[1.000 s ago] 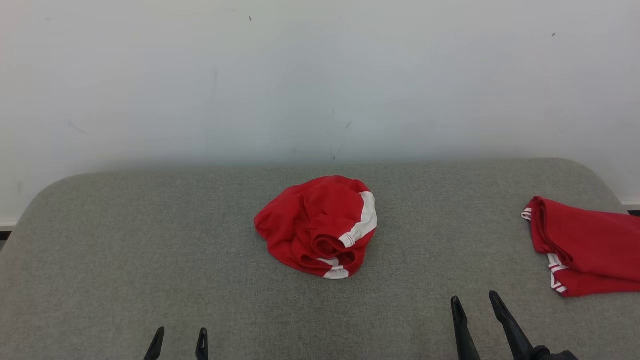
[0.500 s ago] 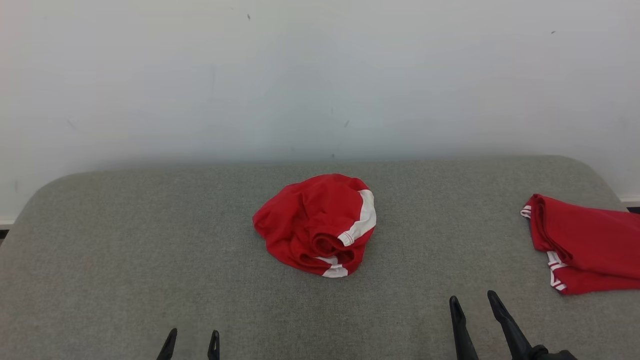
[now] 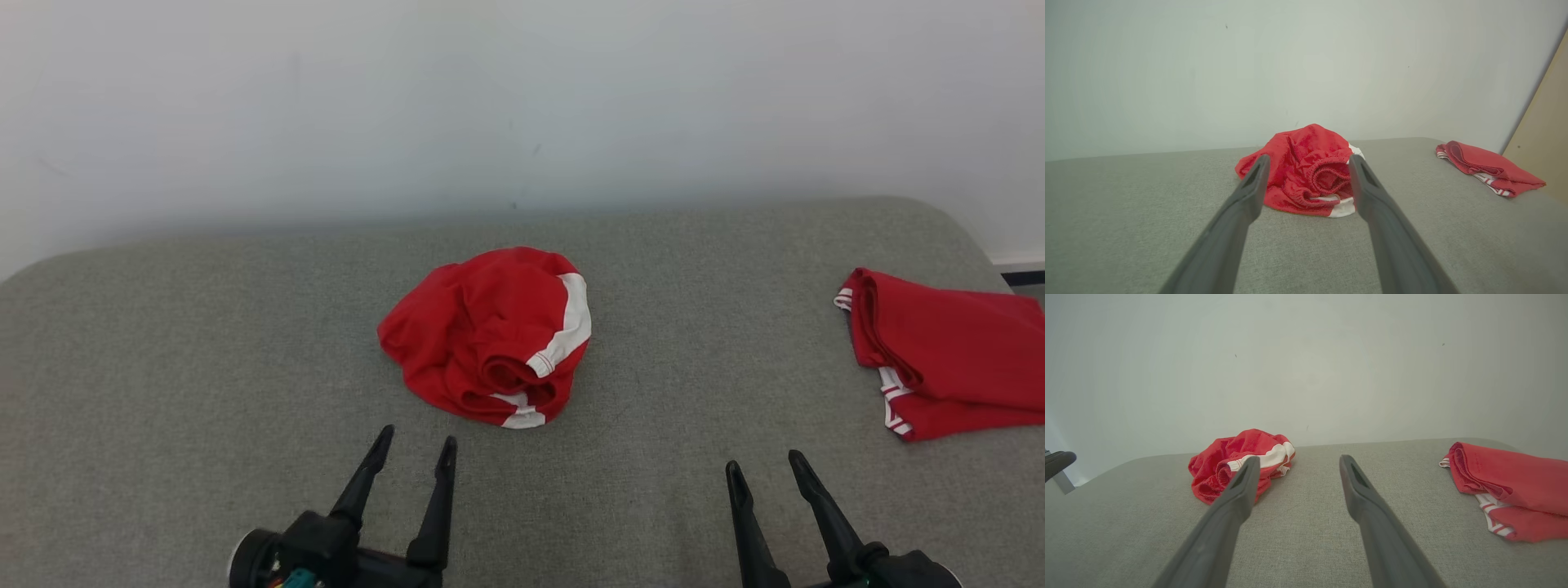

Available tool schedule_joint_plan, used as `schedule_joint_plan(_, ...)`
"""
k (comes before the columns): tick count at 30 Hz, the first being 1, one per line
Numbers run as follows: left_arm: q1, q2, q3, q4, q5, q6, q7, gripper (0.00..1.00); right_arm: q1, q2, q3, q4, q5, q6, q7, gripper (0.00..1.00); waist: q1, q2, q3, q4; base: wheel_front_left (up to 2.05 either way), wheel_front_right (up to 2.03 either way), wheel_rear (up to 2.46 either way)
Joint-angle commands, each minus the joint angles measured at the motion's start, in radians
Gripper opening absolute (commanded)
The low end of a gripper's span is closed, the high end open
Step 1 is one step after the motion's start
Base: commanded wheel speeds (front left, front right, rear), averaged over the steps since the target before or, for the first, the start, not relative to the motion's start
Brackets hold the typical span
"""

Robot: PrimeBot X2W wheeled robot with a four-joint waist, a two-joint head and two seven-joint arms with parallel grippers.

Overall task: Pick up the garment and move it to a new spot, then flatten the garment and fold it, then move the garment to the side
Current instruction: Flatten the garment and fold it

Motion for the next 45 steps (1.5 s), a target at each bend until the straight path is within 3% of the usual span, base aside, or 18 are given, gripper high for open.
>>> schedule_joint_plan(1,-0.038,-0.001,-0.032,0.017,-0.027,0.001,-0.002,1.0,-0.013,-0.002,0.004,-0.004,-0.011,-0.003,-0.001,1.0,-0.0001,0.0,0.034,-0.024,0.0,0.0,0.0)
schedule_joint_plan(4,-0.12,0.008,-0.117,0.079,-0.102,0.001,0.002,1.0,-0.031,-0.001,0.008,-0.01,-0.018,-0.003,-0.001,1.0,-0.0001,0.0,0.073,-0.037,0.0,0.0,0.0)
schedule_joint_plan(8,-0.25,0.061,-0.217,0.167,-0.18,0.001,0.028,1.0,-0.065,0.002,0.004,-0.019,-0.025,-0.003,-0.001,1.0,-0.0001,0.0,0.133,-0.051,0.0,0.0,0.0)
schedule_joint_plan(22,-0.531,0.135,-0.452,0.338,-0.399,0.001,0.091,1.0,-0.137,0.011,-0.014,-0.033,-0.055,-0.003,-0.001,1.0,-0.0001,0.0,0.252,-0.079,0.0,0.0,0.0)
schedule_joint_plan(37,-0.638,0.165,-0.549,0.426,-0.511,0.001,0.063,1.0,-0.16,0.012,-0.005,-0.032,-0.034,-0.003,-0.001,1.0,-0.0001,0.0,0.282,-0.11,0.0,0.0,0.0)
schedule_joint_plan(45,-0.703,0.156,-0.541,0.485,-0.534,0.006,0.051,1.0,-0.168,0.012,0.004,-0.03,-0.029,-0.003,-0.001,1.0,-0.0001,0.0,0.301,-0.131,0.0,0.0,0.0)
